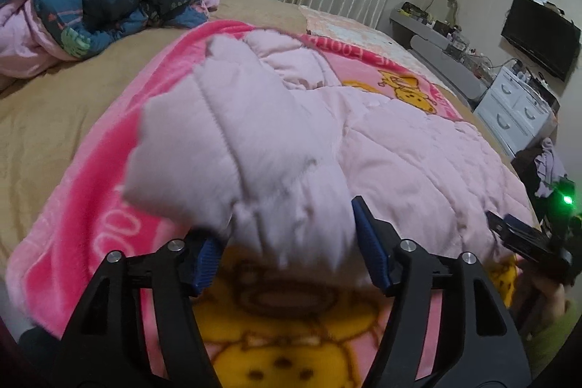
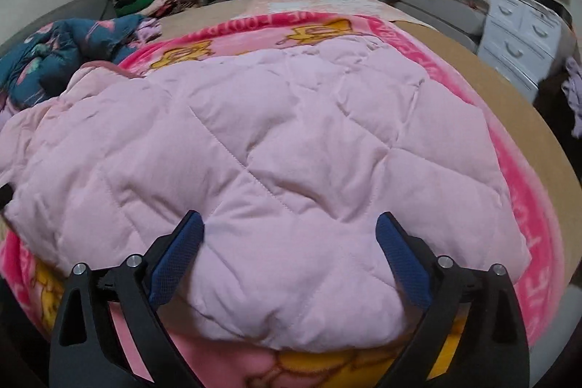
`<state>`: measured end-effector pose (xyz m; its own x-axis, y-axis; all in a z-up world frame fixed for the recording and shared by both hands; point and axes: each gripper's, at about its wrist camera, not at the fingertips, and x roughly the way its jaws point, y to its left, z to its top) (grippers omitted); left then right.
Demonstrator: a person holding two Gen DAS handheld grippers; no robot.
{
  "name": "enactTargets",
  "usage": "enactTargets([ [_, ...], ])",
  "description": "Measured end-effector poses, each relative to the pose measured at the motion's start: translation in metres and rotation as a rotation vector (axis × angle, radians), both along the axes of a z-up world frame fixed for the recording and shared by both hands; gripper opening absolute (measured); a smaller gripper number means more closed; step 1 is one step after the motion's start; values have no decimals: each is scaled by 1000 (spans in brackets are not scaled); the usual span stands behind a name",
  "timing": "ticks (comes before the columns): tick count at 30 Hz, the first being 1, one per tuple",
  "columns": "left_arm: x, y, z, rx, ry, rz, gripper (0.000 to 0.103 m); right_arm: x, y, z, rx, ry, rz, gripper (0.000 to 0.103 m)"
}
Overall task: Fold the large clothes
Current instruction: 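Open both grippers and withdraw them from the folded jacket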
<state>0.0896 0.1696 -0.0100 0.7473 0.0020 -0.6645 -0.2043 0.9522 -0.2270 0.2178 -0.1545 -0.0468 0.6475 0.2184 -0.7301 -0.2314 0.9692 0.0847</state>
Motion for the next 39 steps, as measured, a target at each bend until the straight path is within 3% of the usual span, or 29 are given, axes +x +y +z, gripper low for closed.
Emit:
enactTargets([
  [5, -34, -9, 35, 51, -91, 0, 67, 2, 3, 3, -3, 5, 0, 97],
  [8, -33, -15, 47, 75, -136, -14, 75, 2, 6, 4, 0, 7, -3, 97],
  [10, -15, -17, 38, 103, -104, -5, 76, -1, 6, 3, 9, 13, -5, 97],
  [13, 11, -12, 6, 87, -6, 7, 76, -8, 0, 3, 16, 21, -7, 98],
  [16, 27, -10, -28, 131, 77, 13, 78, -16, -1, 4, 20, 22, -6, 99],
  [19, 26, -5, -38, 105, 77, 14, 83, -26, -3, 8, 26, 8, -5, 99],
  [23, 12, -9, -23, 84, 63, -9, 88, -50, -12, 25, 85, -59, -6, 99],
  [24, 5, -12, -15, 88, 49, -15, 94, -58, -15, 31, 97, -79, -5, 99],
  [33, -35, -32, 37, 33, -62, -62, 94, -127, -21, 85, 117, -233, 60, 99],
  [39, -59, -45, 53, 39, -121, -73, 94, -169, -15, 106, 114, -301, 114, 99],
])
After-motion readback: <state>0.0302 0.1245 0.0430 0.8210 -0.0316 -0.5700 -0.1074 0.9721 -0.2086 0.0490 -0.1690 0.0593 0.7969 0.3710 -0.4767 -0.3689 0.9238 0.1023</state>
